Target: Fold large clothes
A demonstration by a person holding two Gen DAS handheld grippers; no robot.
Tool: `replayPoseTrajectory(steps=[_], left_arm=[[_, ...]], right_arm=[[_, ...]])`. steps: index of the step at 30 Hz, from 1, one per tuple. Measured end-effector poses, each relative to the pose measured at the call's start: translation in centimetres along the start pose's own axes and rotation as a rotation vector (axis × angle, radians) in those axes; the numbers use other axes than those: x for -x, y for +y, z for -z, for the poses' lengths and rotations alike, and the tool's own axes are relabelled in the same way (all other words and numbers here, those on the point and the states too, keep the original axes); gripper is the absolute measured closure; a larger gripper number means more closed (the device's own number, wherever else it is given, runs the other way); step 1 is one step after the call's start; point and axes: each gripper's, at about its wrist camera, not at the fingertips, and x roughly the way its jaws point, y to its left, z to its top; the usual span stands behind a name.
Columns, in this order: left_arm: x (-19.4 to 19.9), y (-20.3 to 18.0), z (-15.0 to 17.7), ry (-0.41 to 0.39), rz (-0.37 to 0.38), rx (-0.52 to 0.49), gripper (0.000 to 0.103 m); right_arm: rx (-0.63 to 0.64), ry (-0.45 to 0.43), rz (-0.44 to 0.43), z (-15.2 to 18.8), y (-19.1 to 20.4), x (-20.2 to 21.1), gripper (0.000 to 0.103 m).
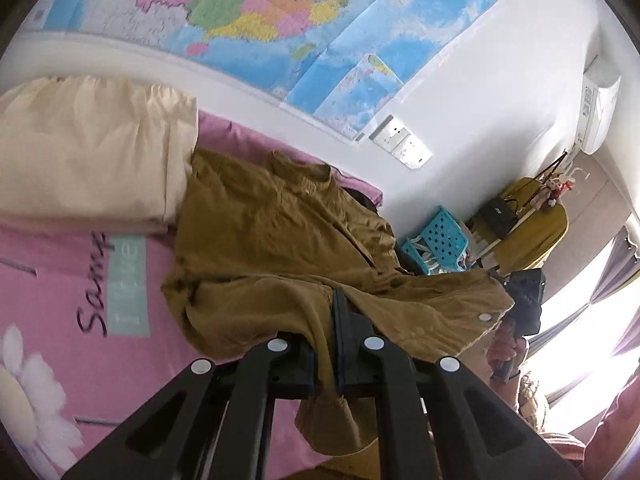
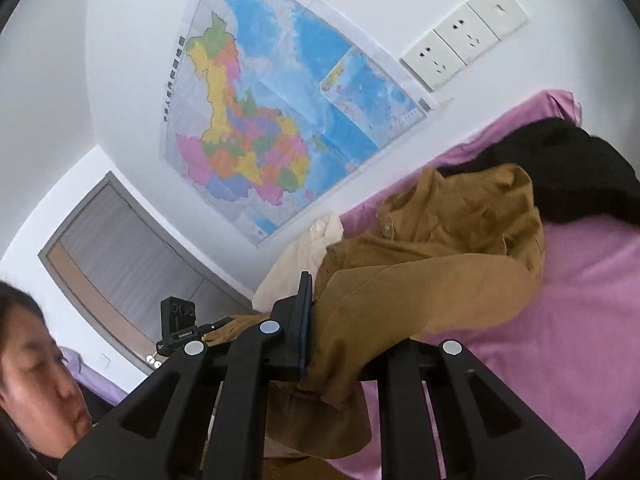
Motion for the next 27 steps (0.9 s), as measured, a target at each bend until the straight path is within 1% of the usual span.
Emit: replayPoseTrajectory(steps=[4,7,12,19,27], left_arm=[[-0.5,0.1,-2.6,0.002,-0.006,0.01,0.095],[-0.9,0.1,-4.4,0.001,-0.021,0.0,0.095],[-2.2,0.4,-8.1,0.013,-0.036,0.007,0.094],[-4.2,0.9,-12.1,0.015,-0.059,0.0,0.094],[-6.7,2.2,-15.5,0.03,-0.093,0.02,0.094]], right_arm=[[-0.004,-0.003,0.002,-2.3,0.1,-1.1,0.092],[-0.018,-0.004,0.007,-4.0,-0.1,-2.2,0.092],[-0.044,-0.004,0.038,-6.8,-1.1,-4.1,0.092],[-0.068,-0.011,0.059,-9.7,-2.4,-6.1,0.091],[-0.114,-0.003,0.092,-12.1,-4.3,-8.3,0.091]])
